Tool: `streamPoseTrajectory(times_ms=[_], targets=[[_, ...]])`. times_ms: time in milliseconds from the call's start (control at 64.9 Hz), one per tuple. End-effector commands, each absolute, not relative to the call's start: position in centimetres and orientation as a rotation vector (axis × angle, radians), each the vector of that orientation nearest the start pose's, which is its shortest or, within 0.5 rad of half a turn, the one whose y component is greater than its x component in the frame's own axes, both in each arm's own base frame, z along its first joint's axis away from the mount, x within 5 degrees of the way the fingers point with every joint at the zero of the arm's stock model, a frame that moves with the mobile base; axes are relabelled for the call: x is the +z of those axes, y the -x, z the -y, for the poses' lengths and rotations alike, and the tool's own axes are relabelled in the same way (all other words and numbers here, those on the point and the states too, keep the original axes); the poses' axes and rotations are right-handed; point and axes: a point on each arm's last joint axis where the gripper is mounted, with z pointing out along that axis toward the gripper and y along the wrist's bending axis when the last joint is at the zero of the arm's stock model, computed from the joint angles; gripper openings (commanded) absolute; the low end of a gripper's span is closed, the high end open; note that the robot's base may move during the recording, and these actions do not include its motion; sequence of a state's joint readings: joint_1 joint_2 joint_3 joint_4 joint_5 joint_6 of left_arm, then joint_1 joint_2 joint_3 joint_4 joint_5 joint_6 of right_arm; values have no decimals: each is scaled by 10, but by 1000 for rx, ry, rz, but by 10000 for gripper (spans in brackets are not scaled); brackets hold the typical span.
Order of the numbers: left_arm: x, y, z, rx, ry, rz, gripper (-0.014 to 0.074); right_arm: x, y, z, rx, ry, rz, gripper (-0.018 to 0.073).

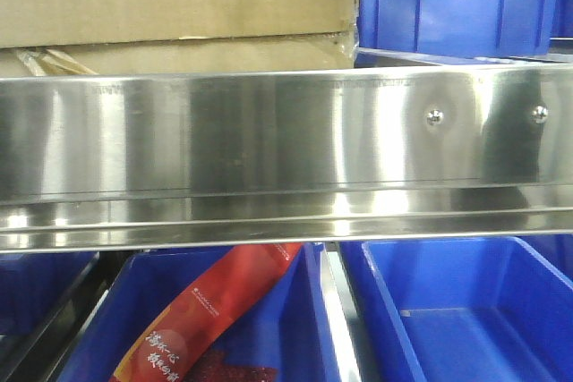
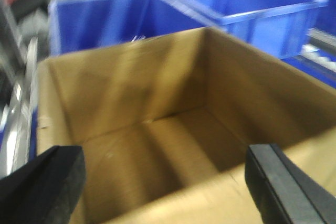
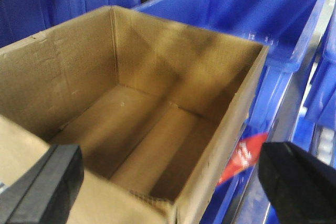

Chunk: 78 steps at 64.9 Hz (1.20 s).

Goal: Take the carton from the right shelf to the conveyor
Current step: 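Close both grippers on opposite side walls of the carton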

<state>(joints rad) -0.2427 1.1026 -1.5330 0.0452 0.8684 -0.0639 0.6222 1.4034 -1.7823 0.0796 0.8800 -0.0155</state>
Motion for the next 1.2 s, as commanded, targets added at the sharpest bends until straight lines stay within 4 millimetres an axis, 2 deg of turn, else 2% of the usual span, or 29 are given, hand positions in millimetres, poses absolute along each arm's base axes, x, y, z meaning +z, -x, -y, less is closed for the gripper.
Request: streamPoseTrajectory(times_ms=[0, 200, 293, 478, 632, 878, 1186], targets=[[512, -204, 41, -149, -97, -1955, 519, 514, -241, -175, 483, 590, -1961, 559], [509, -234, 34, -23, -27, -2089, 519, 517, -272, -182, 344, 511, -2083, 559], [501, -251, 34, 19, 33, -2156, 519, 509, -290, -188, 268, 480, -2126, 559], [481, -277, 35, 76, 72, -2264, 519, 488, -314, -205, 270, 448, -2178, 559], [467, -292, 25, 79, 150, -2331, 519, 472, -333, -205, 269, 372, -2237, 559], [460, -303, 10, 88, 209, -2337, 519, 460, -343, -207, 285, 365, -2274, 559], [439, -327, 13, 62, 183, -2390, 519, 442, -355, -215, 272, 374, -2309, 559]])
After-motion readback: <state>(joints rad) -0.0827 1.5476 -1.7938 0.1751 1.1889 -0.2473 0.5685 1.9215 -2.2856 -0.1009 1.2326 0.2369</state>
